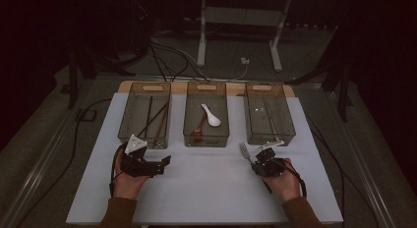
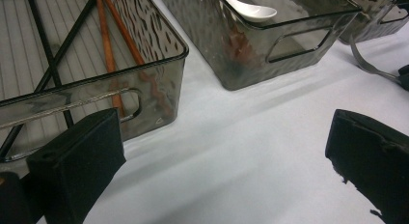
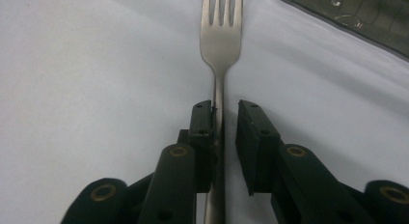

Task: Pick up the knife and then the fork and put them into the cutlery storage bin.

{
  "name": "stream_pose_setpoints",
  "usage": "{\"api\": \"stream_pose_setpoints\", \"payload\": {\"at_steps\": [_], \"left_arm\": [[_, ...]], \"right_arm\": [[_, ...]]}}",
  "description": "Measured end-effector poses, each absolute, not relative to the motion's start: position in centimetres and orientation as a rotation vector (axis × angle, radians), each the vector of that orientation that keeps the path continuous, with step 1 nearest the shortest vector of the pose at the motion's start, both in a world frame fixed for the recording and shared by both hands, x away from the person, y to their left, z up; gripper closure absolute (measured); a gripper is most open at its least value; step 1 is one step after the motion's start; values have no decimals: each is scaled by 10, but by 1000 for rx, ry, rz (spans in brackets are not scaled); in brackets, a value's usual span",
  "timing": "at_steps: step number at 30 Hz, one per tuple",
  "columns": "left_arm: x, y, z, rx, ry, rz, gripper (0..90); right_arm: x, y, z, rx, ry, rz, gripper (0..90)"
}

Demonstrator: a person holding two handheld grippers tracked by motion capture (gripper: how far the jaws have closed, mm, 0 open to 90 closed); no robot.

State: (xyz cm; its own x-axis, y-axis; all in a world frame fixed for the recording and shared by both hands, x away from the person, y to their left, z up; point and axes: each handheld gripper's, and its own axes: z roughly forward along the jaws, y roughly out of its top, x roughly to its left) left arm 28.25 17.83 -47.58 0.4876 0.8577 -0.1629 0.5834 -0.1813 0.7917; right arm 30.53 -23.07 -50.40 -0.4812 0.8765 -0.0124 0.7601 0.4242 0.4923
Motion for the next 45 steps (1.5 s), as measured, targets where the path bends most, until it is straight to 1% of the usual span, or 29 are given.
{"api": "stream_pose_setpoints", "payload": {"at_steps": [7, 10, 13, 45], "left_arm": [[283, 176, -476, 1882, 1199, 403, 11], [283, 175, -477, 1885, 1198, 403, 11], [283, 175, -477, 1884, 1199, 401, 11], [284, 178, -477, 1881, 1207, 402, 11]], "right_arm": [[305, -227, -504, 1386, 2419, 593, 785], [305, -224, -504, 1361, 2435, 574, 843], [306, -223, -503, 1344, 2456, 560, 858], [305, -234, -479, 1372, 2361, 742, 859]]}}
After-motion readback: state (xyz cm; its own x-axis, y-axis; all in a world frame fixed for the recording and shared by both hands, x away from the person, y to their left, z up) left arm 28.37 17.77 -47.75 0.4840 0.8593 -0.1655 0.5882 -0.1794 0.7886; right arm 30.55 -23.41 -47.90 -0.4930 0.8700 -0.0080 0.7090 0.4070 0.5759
